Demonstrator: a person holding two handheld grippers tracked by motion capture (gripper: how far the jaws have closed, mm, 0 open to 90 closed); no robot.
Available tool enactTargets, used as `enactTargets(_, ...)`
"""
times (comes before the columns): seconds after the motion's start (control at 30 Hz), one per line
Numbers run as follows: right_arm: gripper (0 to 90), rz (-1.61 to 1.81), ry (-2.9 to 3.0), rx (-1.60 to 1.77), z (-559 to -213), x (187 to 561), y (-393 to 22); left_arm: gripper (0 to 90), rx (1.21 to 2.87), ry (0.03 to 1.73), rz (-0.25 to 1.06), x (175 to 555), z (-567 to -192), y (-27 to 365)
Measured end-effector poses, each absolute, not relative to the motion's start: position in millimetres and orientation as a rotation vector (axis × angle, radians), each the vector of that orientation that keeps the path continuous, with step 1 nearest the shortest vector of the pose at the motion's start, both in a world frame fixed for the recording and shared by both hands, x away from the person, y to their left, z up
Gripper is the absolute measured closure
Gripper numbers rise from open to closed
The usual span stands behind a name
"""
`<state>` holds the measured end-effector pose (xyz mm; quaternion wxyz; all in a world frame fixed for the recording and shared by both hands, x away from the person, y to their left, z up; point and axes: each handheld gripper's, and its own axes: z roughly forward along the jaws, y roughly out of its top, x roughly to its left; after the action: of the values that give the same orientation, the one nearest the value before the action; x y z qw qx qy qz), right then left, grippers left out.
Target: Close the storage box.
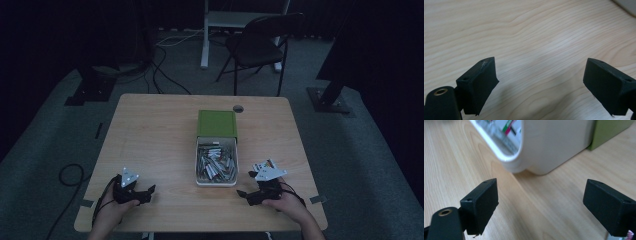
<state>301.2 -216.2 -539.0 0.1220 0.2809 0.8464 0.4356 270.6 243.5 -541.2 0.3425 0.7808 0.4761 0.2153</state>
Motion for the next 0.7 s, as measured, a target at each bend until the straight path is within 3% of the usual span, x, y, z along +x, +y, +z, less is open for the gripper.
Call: enactTargets(0.7, 12.6, 1.503, 2.304, 0.873, -513, 302, -216, 12.5, 2.007, 0.952, 0.497, 275, -523, 193)
